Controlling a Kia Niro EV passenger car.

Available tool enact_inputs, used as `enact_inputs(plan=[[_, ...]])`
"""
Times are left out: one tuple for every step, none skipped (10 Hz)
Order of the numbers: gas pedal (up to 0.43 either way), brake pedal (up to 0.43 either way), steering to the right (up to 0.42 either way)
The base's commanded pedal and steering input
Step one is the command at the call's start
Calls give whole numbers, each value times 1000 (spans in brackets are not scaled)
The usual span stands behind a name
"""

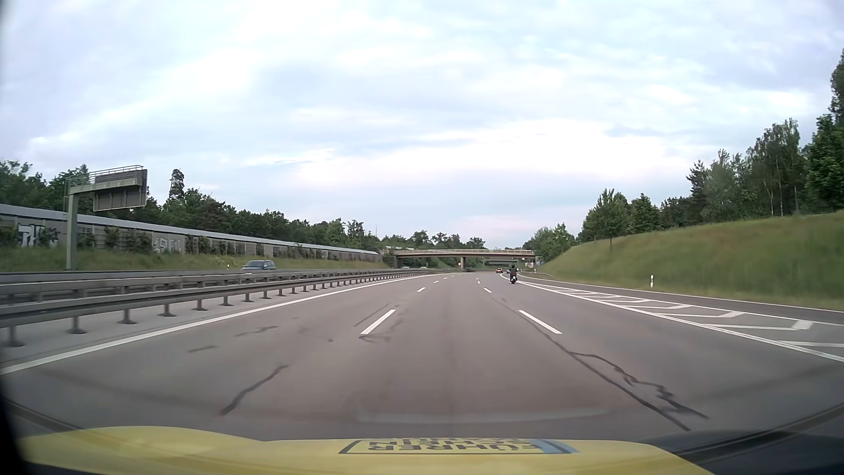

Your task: Follow the waypoints while adhering to traffic rules and regulations

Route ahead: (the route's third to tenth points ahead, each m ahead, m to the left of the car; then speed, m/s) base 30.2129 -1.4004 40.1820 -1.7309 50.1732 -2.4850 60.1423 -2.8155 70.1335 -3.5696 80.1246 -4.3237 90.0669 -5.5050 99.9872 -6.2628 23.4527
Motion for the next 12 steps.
enact_inputs(plan=[[0,0,7],[0,0,7],[0,0,8],[0,0,9],[0,0,9],[0,0,9],[0,0,9],[0,0,9],[0,0,9],[8,0,9],[87,0,8],[87,0,8]])
